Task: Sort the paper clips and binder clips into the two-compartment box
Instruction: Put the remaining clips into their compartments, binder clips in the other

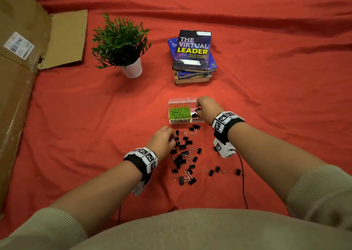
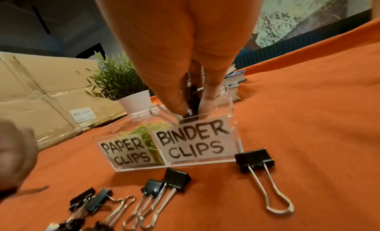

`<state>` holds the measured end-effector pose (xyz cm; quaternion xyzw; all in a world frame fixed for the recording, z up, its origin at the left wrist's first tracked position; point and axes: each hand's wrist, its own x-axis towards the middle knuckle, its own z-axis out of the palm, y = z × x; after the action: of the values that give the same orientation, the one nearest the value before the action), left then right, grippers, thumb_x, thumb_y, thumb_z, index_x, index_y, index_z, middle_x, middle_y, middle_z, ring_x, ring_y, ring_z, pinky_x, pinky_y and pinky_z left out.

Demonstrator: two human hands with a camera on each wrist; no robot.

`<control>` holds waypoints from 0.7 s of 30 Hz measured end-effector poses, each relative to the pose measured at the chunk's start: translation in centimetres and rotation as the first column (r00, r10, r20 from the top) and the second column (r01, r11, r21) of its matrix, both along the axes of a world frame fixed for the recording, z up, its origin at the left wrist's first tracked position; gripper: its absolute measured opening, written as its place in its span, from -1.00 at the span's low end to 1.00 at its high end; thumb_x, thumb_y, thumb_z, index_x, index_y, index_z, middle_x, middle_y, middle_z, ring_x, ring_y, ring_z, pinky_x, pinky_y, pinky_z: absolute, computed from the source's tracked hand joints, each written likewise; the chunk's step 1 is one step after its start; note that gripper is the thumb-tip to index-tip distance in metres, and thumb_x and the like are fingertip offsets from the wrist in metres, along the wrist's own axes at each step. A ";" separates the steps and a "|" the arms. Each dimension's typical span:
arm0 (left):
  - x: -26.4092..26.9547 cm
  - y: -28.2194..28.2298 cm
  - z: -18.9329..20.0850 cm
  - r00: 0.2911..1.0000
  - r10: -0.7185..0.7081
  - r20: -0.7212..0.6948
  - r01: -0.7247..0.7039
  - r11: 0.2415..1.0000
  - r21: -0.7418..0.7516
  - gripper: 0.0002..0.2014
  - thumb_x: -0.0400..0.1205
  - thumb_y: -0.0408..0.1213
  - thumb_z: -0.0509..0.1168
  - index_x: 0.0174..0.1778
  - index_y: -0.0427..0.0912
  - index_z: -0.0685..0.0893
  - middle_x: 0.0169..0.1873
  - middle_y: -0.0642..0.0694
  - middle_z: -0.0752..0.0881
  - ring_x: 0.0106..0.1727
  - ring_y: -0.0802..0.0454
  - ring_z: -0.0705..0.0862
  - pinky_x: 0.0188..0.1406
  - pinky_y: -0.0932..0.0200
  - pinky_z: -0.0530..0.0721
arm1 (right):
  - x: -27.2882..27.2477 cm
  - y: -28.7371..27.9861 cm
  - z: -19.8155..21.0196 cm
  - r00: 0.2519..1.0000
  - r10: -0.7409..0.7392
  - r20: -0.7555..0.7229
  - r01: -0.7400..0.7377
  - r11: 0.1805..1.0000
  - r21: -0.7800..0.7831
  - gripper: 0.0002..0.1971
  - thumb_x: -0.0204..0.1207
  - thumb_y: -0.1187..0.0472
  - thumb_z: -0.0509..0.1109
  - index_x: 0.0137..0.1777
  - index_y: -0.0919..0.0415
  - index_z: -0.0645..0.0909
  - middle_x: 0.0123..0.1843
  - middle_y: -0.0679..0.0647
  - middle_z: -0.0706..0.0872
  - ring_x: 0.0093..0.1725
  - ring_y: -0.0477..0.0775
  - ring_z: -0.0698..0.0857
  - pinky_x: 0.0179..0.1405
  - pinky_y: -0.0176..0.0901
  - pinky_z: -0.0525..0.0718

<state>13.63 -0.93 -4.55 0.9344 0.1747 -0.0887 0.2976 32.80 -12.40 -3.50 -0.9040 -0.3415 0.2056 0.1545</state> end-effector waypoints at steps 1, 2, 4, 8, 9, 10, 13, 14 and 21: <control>0.5 -0.1 0.6 1.000 -0.008 0.026 0.009 1.000 -0.013 -0.86 0.59 -0.37 0.24 0.02 -0.19 0.65 -0.01 -0.06 0.61 -0.01 0.02 0.60 0.02 0.20 0.56 | 0.0 -0.3 0.1 1.000 0.008 -0.021 -0.007 1.000 0.008 -0.80 0.47 0.39 0.34 0.08 0.32 0.64 0.15 0.25 0.66 0.11 0.23 0.64 0.04 -0.11 0.57; 1.2 -0.1 1.2 0.998 -0.016 0.052 0.018 0.999 -0.026 -0.87 0.59 -0.36 0.25 0.01 -0.18 0.65 0.00 -0.04 0.61 -0.02 0.04 0.60 0.02 0.21 0.59 | 0.0 -0.6 0.3 0.999 0.006 -0.036 -0.005 1.000 0.028 -0.79 0.49 0.36 0.34 0.10 0.30 0.65 0.16 0.24 0.68 0.10 0.22 0.66 0.04 -0.11 0.58; 2.7 -0.3 2.2 0.996 -0.031 0.089 0.035 0.998 -0.050 -0.90 0.61 -0.35 0.25 -0.01 -0.15 0.64 0.01 0.00 0.61 -0.01 0.08 0.60 0.06 0.23 0.64 | 0.2 -1.7 0.8 0.996 -0.052 -0.069 0.060 0.991 0.118 -0.80 0.51 0.34 0.31 0.08 0.27 0.69 0.10 0.21 0.73 0.00 0.17 0.70 -0.01 -0.13 0.63; 7.1 -0.7 3.3 0.989 -0.044 0.141 0.052 0.997 -0.054 -0.91 0.60 -0.36 0.25 -0.02 -0.15 0.62 -0.01 -0.02 0.61 -0.02 0.05 0.61 0.09 0.11 0.70 | 0.6 -5.2 0.4 0.958 -0.278 -0.075 0.288 0.930 0.230 -0.83 0.49 0.37 0.27 -0.03 0.29 0.69 -0.02 0.20 0.73 -0.12 0.10 0.65 -0.10 -0.17 0.58; 8.2 -1.0 3.4 0.988 -0.049 0.146 0.056 0.997 -0.046 -0.90 0.60 -0.36 0.25 -0.02 -0.15 0.62 -0.02 -0.02 0.60 -0.03 0.04 0.60 0.08 0.09 0.69 | 0.7 -6.1 -0.3 0.941 -0.329 -0.083 0.339 0.918 0.204 -0.83 0.48 0.37 0.28 -0.02 0.31 0.68 -0.01 0.23 0.72 -0.07 0.16 0.66 -0.05 -0.14 0.58; 9.3 -1.3 3.4 0.988 -0.053 0.144 0.060 0.997 -0.039 -0.89 0.59 -0.36 0.25 -0.02 -0.15 0.62 -0.02 -0.03 0.60 -0.03 0.03 0.60 0.08 0.06 0.69 | 0.5 -6.9 -1.1 0.927 -0.360 -0.100 0.372 0.916 0.152 -0.82 0.47 0.36 0.29 0.01 0.32 0.67 0.03 0.25 0.71 0.01 0.20 0.67 0.04 -0.09 0.58; 11.5 -2.2 2.8 0.992 -0.062 0.107 0.066 0.997 -0.031 -0.87 0.58 -0.38 0.24 0.00 -0.21 0.63 0.01 -0.13 0.61 -0.01 -0.08 0.61 0.10 -0.04 0.66 | -0.9 -7.9 -3.5 0.943 -0.306 -0.128 0.299 0.952 -0.071 -0.62 0.47 0.19 0.39 0.28 0.25 0.58 0.22 0.27 0.60 0.25 0.27 0.57 0.32 -0.01 0.50; 11.9 -2.5 2.5 0.993 -0.067 0.100 0.070 0.997 -0.026 -0.86 0.57 -0.39 0.24 0.01 -0.22 0.63 0.02 -0.15 0.62 0.01 -0.11 0.62 0.11 -0.05 0.65 | -1.3 -7.9 -4.0 0.952 -0.278 -0.125 0.267 0.959 -0.098 -0.56 0.46 0.13 0.40 0.34 0.21 0.55 0.25 0.25 0.54 0.29 0.28 0.53 0.38 0.02 0.48; 9.9 -3.5 1.4 0.948 -0.274 0.159 0.253 0.957 0.139 -0.79 0.54 -0.43 0.26 0.07 -0.21 0.63 0.08 -0.13 0.64 0.19 -0.12 0.55 0.21 0.02 0.54 | -2.3 -7.8 -4.5 0.977 -0.207 -0.050 0.201 0.974 -0.108 -0.68 0.46 0.15 0.42 0.13 0.31 0.55 0.19 0.26 0.50 0.20 0.28 0.52 0.21 0.01 0.50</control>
<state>23.57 -4.41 -3.19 0.9692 0.0258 -0.0341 0.2424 30.50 -20.18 -8.04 -0.9343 -0.2312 0.2333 0.1388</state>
